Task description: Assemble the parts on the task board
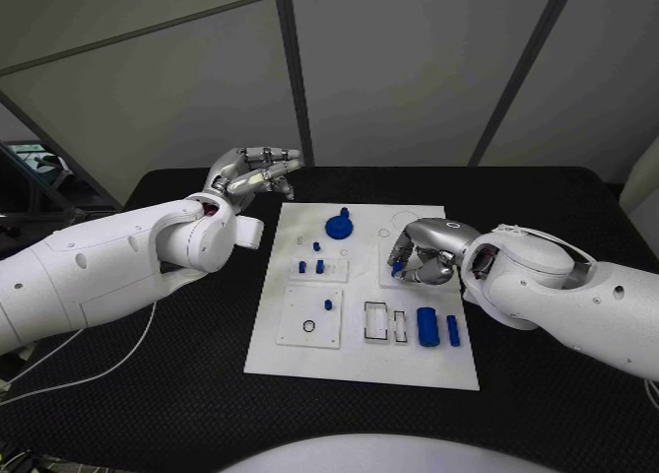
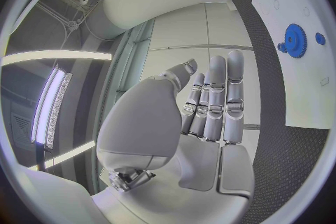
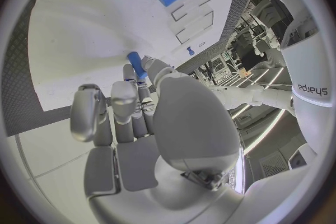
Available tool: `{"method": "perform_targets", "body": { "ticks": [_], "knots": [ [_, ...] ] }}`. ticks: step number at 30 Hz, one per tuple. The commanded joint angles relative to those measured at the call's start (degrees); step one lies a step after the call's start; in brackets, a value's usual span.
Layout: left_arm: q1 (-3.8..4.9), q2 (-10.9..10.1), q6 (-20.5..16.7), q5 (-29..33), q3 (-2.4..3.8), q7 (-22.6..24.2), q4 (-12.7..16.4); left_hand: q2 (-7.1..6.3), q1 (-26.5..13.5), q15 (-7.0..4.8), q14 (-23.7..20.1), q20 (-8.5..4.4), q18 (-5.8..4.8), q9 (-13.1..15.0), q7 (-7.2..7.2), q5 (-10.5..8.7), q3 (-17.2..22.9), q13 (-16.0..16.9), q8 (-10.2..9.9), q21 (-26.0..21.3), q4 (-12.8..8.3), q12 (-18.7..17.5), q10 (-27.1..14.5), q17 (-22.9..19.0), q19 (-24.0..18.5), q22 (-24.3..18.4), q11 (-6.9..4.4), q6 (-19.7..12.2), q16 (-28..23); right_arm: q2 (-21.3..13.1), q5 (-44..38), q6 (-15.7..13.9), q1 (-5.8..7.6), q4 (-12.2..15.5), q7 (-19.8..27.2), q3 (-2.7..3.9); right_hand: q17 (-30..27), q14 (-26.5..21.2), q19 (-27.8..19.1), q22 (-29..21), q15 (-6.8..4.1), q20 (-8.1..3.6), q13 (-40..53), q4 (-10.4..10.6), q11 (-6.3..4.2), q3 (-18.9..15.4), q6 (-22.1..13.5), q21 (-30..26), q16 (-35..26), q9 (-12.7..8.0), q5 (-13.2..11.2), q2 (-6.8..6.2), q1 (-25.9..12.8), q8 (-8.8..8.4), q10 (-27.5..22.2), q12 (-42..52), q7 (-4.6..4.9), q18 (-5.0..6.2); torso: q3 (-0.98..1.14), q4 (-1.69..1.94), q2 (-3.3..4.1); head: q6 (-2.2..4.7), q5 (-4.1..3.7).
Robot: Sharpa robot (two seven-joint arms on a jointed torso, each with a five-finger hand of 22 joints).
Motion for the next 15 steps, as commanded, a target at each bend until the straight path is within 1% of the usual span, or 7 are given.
{"method": "perform_targets", "body": {
  "ticks": [1,4,6,8,9,10,15],
  "knots": [
    [0.09,0.1,0.6,0.1,0.04,0.2,0.0,0.40,0.3,0.02,-0.5,-0.11,-0.62,-0.1,0.30,-0.30,0.0,-0.1,0.2,-0.3,-0.3,0.2,-0.4,-0.1,-0.5,0.0,-0.02,-0.2,0.2,0.2,-0.7,1.1,0.08,0.0,-0.3,0.01,0.7,0.7,0.8,1.2,-0.24,-0.07,0.0,-0.1,-0.08,0.7,0.8,0.6,0.8,0.1,0.0,0.19,0.7,0.33,0.8,-0.1,-0.12,-0.84,0.00,-0.02,-0.05,-0.05,0.02],
    [0.09,0.1,0.6,0.1,0.04,0.2,0.0,0.40,0.3,0.02,-0.5,-0.11,-0.62,-0.1,0.30,-0.30,0.0,-0.1,0.2,-0.3,-0.3,0.2,-0.4,-0.1,-0.5,0.0,-0.02,-0.2,0.2,0.2,-1.0,0.4,0.07,-0.1,-0.5,0.00,1.8,0.9,1.4,2.1,-0.48,-0.26,0.2,-0.3,-0.36,1.5,1.8,1.3,1.7,0.2,-0.2,0.60,1.2,0.63,1.9,-0.1,-0.35,-1.06,0.01,-0.05,-0.04,-0.07,0.04],
    [0.09,0.1,0.6,0.1,0.04,0.2,-0.1,0.40,0.3,0.02,-0.5,-0.11,-0.62,-0.1,0.30,-0.30,0.0,-0.1,0.2,-0.3,-0.3,0.2,-0.4,-0.1,-0.5,0.0,-0.02,-0.2,0.2,0.2,-1.4,-0.5,0.07,0.0,-0.8,0.00,2.8,1.2,2.0,2.9,-0.71,-0.46,0.3,-0.5,-0.57,2.5,2.7,2.0,2.5,0.3,-1.7,1.13,1.8,0.89,2.7,-0.1,-0.57,-1.26,0.01,-0.05,-0.04,-0.07,0.04],
    [0.09,0.1,0.6,0.1,0.04,0.2,-0.1,0.40,0.3,0.02,-0.5,-0.11,-0.62,-0.1,0.30,-0.30,0.0,-0.1,0.2,-0.3,-0.3,0.2,-0.4,-0.1,-0.5,0.0,-0.02,-0.2,0.2,0.2,-1.9,-1.9,0.06,0.0,-1.2,0.00,3.4,1.3,2.3,3.5,-0.86,-0.62,0.4,-0.7,-0.85,3.2,3.5,2.4,3.1,0.5,-2.5,1.52,2.0,1.19,3.5,-0.1,-0.77,-1.39,0.00,-0.05,-0.04,-0.12,0.02],
    [0.09,0.1,0.6,0.1,0.04,0.2,-0.1,0.40,0.3,0.02,-0.5,-0.11,-0.62,-0.1,0.30,-0.30,0.0,-0.1,0.2,-0.3,-0.3,0.2,-0.4,-0.1,-0.5,0.0,-0.02,-0.2,0.2,0.2,-1.9,-1.9,0.06,0.0,-1.2,0.00,3.4,1.3,2.3,3.5,-0.86,-0.62,0.4,-0.7,-0.85,3.2,3.5,2.4,3.1,0.5,-2.5,1.52,2.0,1.19,3.5,-0.1,-0.77,-1.39,0.00,-0.05,-0.04,-0.12,0.02],
    [0.09,0.1,0.6,0.1,0.04,0.2,-0.1,0.40,0.3,0.02,-0.5,-0.11,-0.62,-0.1,0.30,-0.30,0.0,-0.1,0.2,-0.3,-0.3,0.2,-0.4,-0.1,-0.5,0.0,-0.02,-0.2,0.2,0.1,-2.3,-3.5,0.06,0.3,-1.5,0.00,3.8,1.3,2.6,3.9,-1.00,-0.74,0.5,-0.8,-1.04,3.7,4.2,2.7,3.4,0.6,-2.7,1.76,2.2,1.44,4.1,-0.1,-0.92,-1.49,0.02,-0.08,-0.05,-0.16,0.01],
    [0.06,0.1,0.6,0.1,0.04,0.2,-0.2,0.42,0.3,0.03,-0.6,-0.09,-0.62,-0.1,0.31,-0.30,-0.1,-0.1,0.3,-0.3,-0.4,0.4,-0.4,-0.1,-0.5,0.1,-0.01,-0.2,0.3,-0.5,-2.9,-7.2,0.04,1.2,-1.8,0.01,4.4,1.4,3.0,4.5,-1.11,-0.89,0.6,-0.9,-1.17,4.2,4.7,3.1,3.9,0.7,-2.7,2.02,2.2,1.56,4.6,-0.3,-1.00,-1.62,0.07,-0.10,-0.05,-0.13,0.00]
  ]
}}
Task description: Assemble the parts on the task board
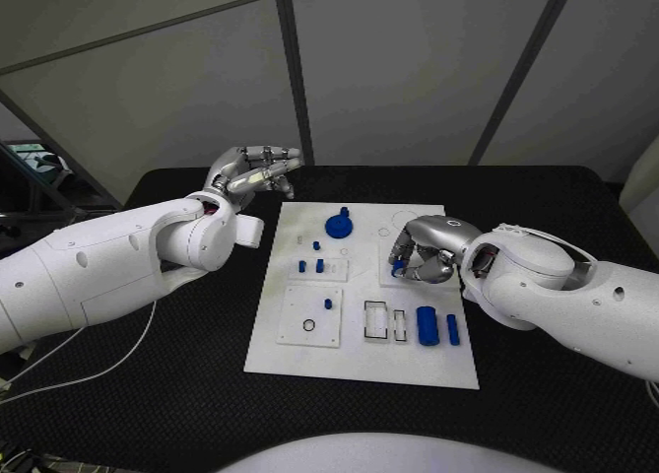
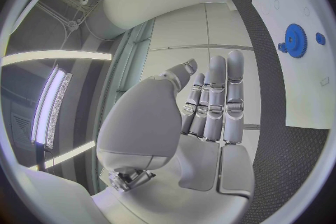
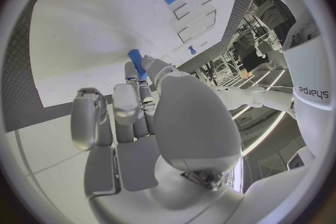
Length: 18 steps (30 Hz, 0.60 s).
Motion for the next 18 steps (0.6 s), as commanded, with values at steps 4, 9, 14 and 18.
{"method": "perform_targets", "body": {
  "ticks": [4,9,14,18],
  "knots": [
    [0.02,0.1,0.6,0.1,0.04,0.2,-0.2,0.42,0.3,-0.09,-0.5,-0.09,-0.61,-0.1,0.31,-0.30,-0.1,-0.1,0.3,-0.3,-0.4,0.4,-0.4,-0.1,-0.5,0.1,-0.01,-0.2,0.3,-1.1,-1.4,-8.4,0.11,1.6,-0.6,0.10,0.7,1.1,0.7,4.8,-0.28,-0.11,0.1,-0.3,0.17,0.7,0.3,0.6,0.7,0.2,-0.5,0.68,0.8,0.15,0.5,-0.5,0.08,-0.81,-0.02,-0.03,-0.10,-0.02,-0.10],
    [-0.05,0.1,0.6,0.1,0.04,0.2,-0.4,0.42,0.3,-0.09,-0.5,-0.09,-0.61,-0.1,0.31,-0.30,-0.1,-0.1,0.3,-0.3,-0.4,0.4,-0.4,-0.1,-0.5,0.1,-0.01,-0.2,0.3,-2.6,-0.3,-10.9,0.14,4.0,0.1,0.18,0.9,1.0,0.7,4.9,-0.26,-0.13,0.1,-0.6,0.21,1.4,0.4,0.7,0.9,0.2,-0.8,0.68,1.1,0.10,0.6,-0.8,0.16,-0.83,-0.06,0.03,-0.15,0.13,-0.03],
    [-0.11,0.2,0.6,0.1,0.04,0.2,-0.5,0.42,0.3,-0.09,-0.5,-0.09,-0.61,-0.1,0.31,-0.30,-0.1,-0.1,0.3,-0.3,-0.4,0.4,-0.4,-0.1,-0.5,0.1,-0.01,-0.2,0.3,-2.9,1.3,-11.1,0.16,6.6,0.9,0.23,1.0,1.0,0.8,5.0,-0.26,-0.13,0.1,-0.7,0.21,1.5,0.5,0.7,1.0,0.2,-0.8,0.65,1.1,0.09,0.6,-0.8,0.17,-0.84,-0.03,0.05,-0.04,0.15,0.17],
    [-0.15,0.3,0.7,0.1,0.04,0.2,-0.6,0.42,0.3,-0.09,-0.5,-0.09,-0.61,-0.1,0.31,-0.30,-0.1,-0.1,0.3,-0.3,-0.4,0.4,-0.4,-0.1,-0.5,0.1,-0.01,-0.2,0.3,-1.2,3.0,-10.5,0.16,7.9,1.7,0.23,1.0,1.0,0.7,4.9,-0.25,-0.13,0.1,-0.7,0.23,1.5,0.5,0.7,1.0,0.2,-0.8,0.61,1.1,0.08,0.7,-0.9,0.19,-0.84,-0.12,0.07,-0.02,0.05,0.58]
  ]
}}
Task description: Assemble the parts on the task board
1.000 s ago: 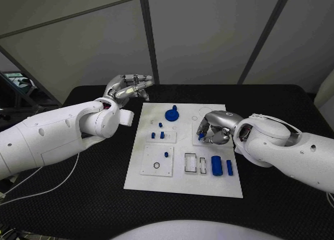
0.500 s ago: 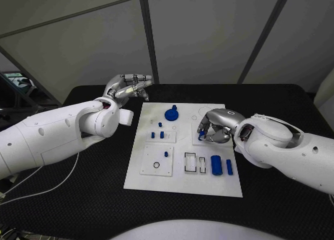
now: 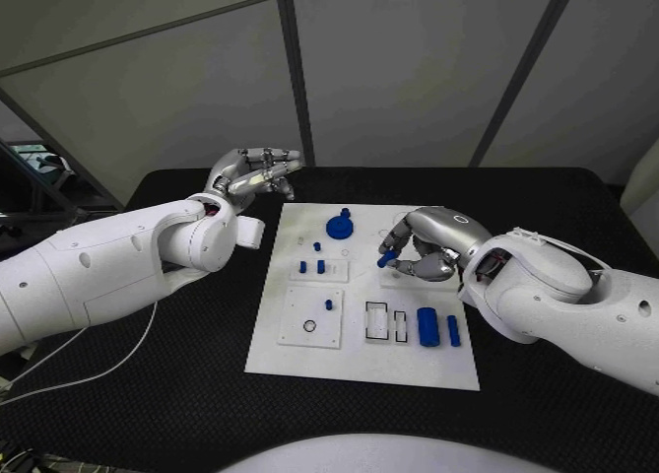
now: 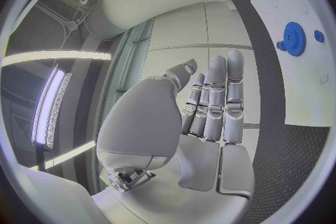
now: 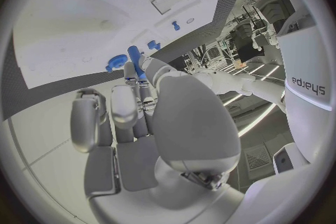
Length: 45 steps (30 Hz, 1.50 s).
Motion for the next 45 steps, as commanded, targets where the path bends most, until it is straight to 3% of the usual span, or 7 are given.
{"method": "perform_targets", "body": {
  "ticks": [1,4,9,12,22,29,45],
  "knots": [
    [0.06,0.2,0.6,0.1,0.04,0.2,0.0,0.42,0.3,-0.17,-0.4,-0.09,-0.61,-0.1,0.31,-0.30,-0.1,-0.1,0.3,-0.3,-0.4,0.4,-0.4,-0.1,-0.5,0.1,-0.01,-0.2,0.3,1.9,2.7,-1.4,0.08,0.8,1.8,0.00,0.0,1.0,0.4,4.9,-0.25,-0.03,0.1,-0.1,0.03,0.5,0.3,0.2,0.4,0.1,-0.1,0.14,0.2,0.07,0.5,-0.3,0.10,-0.84,-0.08,0.05,0.06,-0.13,0.41],
    [0.05,0.4,0.7,0.1,0.04,0.2,-0.1,0.42,0.3,-0.17,-0.4,-0.09,-0.61,-0.1,0.31,-0.30,-0.1,-0.1,0.3,-0.3,-0.4,0.4,-0.4,-0.1,-0.5,0.1,-0.01,-0.2,0.3,4.4,3.4,-0.9,0.04,0.9,2.7,-0.60,0.1,1.0,0.4,4.9,-0.24,-0.03,0.1,-0.1,0.06,0.5,0.3,0.2,0.4,0.1,-0.1,0.09,0.1,0.04,0.5,-0.4,0.13,-0.84,-0.02,0.09,0.14,-0.41,0.80],
    [0.05,0.7,0.7,0.1,0.04,0.2,-0.1,0.42,0.3,-0.17,-0.4,-0.09,-0.61,-0.1,0.31,-0.30,-0.1,-0.1,0.3,-0.3,-0.4,0.4,-0.4,-0.1,-0.5,0.1,-0.01,-0.2,0.3,8.6,3.8,-0.1,-0.23,0.4,4.3,-2.73,0.0,1.0,0.4,4.9,-0.20,-0.01,0.1,-0.1,0.12,0.6,0.3,0.2,0.4,0.1,0.1,-0.07,0.0,-0.03,0.4,-0.5,0.19,-0.83,-0.07,0.13,0.17,-0.63,1.50],
    [0.05,0.9,0.8,0.1,0.04,0.2,-0.1,0.42,0.3,-0.17,-0.4,-0.09,-0.61,-0.1,0.31,-0.30,-0.1,-0.1,0.3,-0.3,-0.4,0.4,-0.4,-0.1,-0.5,0.1,-0.01,-0.2,0.3,10.2,3.9,0.4,-0.54,-0.1,4.9,-3.51,-0.1,1.0,0.3,4.8,-0.17,0.01,0.1,-0.1,0.15,0.6,0.2,0.1,0.4,0.0,0.2,-0.16,-0.1,-0.09,0.4,-0.7,0.22,-0.80,-0.10,0.10,0.18,-0.71,1.60],
    [0.05,1.2,0.9,0.1,0.04,0.1,-0.2,0.45,0.3,-0.15,-0.5,-0.09,-0.61,-0.1,0.31,-0.31,-0.1,-0.1,0.3,-0.2,-0.4,0.4,-0.5,-0.1,-0.5,0.1,0.00,-0.2,0.4,14.2,3.9,2.6,-1.74,-2.5,6.3,-4.92,0.0,1.0,0.2,4.8,-0.12,0.05,0.1,-0.2,0.22,0.8,0.1,0.1,0.5,0.0,0.5,-0.26,-0.2,-0.21,0.3,-0.9,0.30,-0.79,-0.03,0.03,0.16,-1.23,2.32],
    [0.05,1.3,1.0,0.1,0.04,0.1,-0.1,0.45,0.3,-0.15,-0.5,-0.09,-0.61,-0.1,0.31,-0.31,-0.1,-0.1,0.3,-0.2,-0.4,0.4,-0.5,-0.1,-0.5,0.1,0.00,-0.2,0.4,15.2,2.7,4.5,-2.06,-3.9,5.6,-5.37,0.0,0.9,0.2,4.8,-0.08,0.08,0.1,-0.3,0.27,0.9,0.0,0.1,0.5,0.0,0.6,-0.32,-0.2,-0.29,0.2,-1.0,0.35,-0.78,-0.01,0.12,0.16,-1.62,2.83],
    [0.05,1.2,1.0,0.1,0.04,0.0,-0.1,0.45,0.3,-0.15,-0.5,-0.09,-0.61,-0.1,0.31,-0.31,-0.1,-0.1,0.3,-0.2,-0.4,0.4,-0.5,-0.1,-0.5,0.1,0.00,-0.2,0.4,15.6,-0.8,8.1,-2.23,-4.3,2.5,-5.48,0.0,0.9,0.2,4.7,-0.04,0.11,0.1,-0.3,0.31,0.9,0.0,0.1,0.5,0.0,0.6,-0.41,-0.4,-0.34,0.3,-1.1,0.39,-0.77,-0.03,0.07,0.11,-2.02,3.23]
  ]
}}
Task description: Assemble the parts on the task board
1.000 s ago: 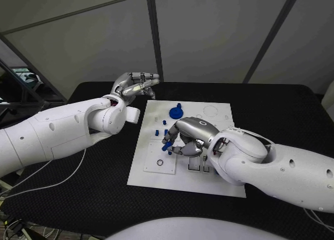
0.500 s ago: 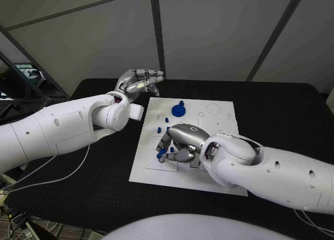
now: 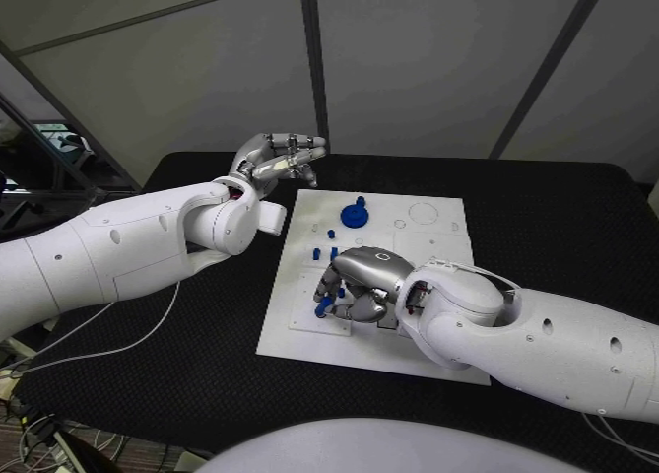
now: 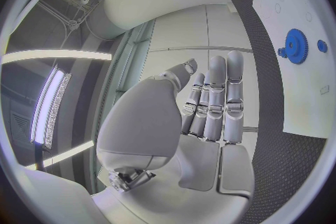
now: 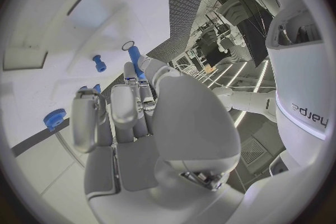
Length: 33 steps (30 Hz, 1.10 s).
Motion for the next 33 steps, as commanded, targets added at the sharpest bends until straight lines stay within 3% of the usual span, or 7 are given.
{"method": "perform_targets", "body": {
  "ticks": [1,18,25,30,33],
  "knots": [
    [0.10,0.0,0.7,0.1,0.04,0.1,0.0,0.45,0.3,0.06,-0.3,0.12,-0.60,-0.1,0.31,-0.31,0.0,-0.1,0.3,-0.2,-0.3,0.2,-0.5,-0.1,-0.3,0.1,0.00,-0.2,0.4,0.2,-2.2,2.4,0.04,0.1,-1.8,0.00,0.0,0.9,0.2,4.8,-0.05,0.11,0.1,0.0,0.30,0.3,0.3,0.1,0.3,0.1,0.2,-0.31,-0.5,0.13,0.3,-0.2,0.24,-0.79,-0.01,0.04,0.00,-0.10,0.03],
    [0.10,0.0,0.6,0.1,0.05,0.1,0.1,0.45,0.2,0.08,-0.3,0.14,-0.61,-0.1,0.34,-0.32,0.0,-0.1,0.4,-0.2,-0.3,0.3,-0.6,-0.1,-0.4,0.1,0.02,-0.3,0.4,1.2,-4.8,3.1,0.03,-0.5,-3.9,-0.05,0.1,0.9,0.2,4.8,-0.03,0.13,0.1,0.0,0.31,0.3,0.3,0.1,0.3,0.1,0.2,-0.35,-0.6,0.12,0.4,-0.3,0.24,-0.79,-0.03,0.04,-0.08,-0.35,0.35],
    [0.10,0.0,0.7,0.1,0.05,0.1,0.1,0.45,0.2,0.08,-0.3,0.14,-0.61,-0.1,0.34,-0.32,0.0,-0.1,0.4,-0.2,-0.3,0.3,-0.6,-0.1,-0.4,0.1,0.02,-0.3,0.4,1.7,-5.3,3.5,0.02,-0.4,-3.9,-1.10,0.1,0.9,0.2,4.8,-0.02,0.15,0.1,0.0,0.30,0.3,0.3,0.1,0.4,0.1,0.2,-0.48,-0.7,0.08,0.4,-0.3,0.23,-0.78,-0.05,-0.02,-0.10,-0.27,0.47],
    [0.10,0.1,0.7,0.1,0.05,0.0,0.1,0.45,0.2,0.08,-0.3,0.14,-0.61,-0.1,0.34,-0.32,0.0,-0.1,0.4,-0.2,-0.3,0.3,-0.6,-0.1,-0.4,0.1,0.02,-0.3,0.4,1.9,-5.3,3.4,0.02,-0.5,-3.8,-1.32,0.1,0.8,0.1,4.7,0.08,0.23,0.1,0.0,0.42,0.2,-0.1,0.0,0.5,-0.1,0.2,-0.97,-1.3,-0.26,0.1,-0.8,0.37,-0.76,-0.02,-0.06,-0.08,-0.15,0.48],
    [0.10,0.1,0.7,0.1,0.05,0.0,0.1,0.45,0.2,0.08,-0.3,0.14,-0.61,-0.1,0.34,-0.32,0.0,-0.1,0.4,-0.2,-0.3,0.3,-0.6,-0.1,-0.4,0.1,0.02,-0.3,0.4,2.0,-5.3,3.1,0.02,-0.5,-3.6,-1.38,-0.3,0.6,-0.4,4.2,0.64,0.57,-0.3,0.4,1.11,0.2,-2.1,-0.4,0.3,-0.6,0.5,-1.82,-2.5,-1.52,-1.7,-2.1,1.02,-0.64,-0.03,-0.04,-0.04,-0.09,0.46]
  ]
}}
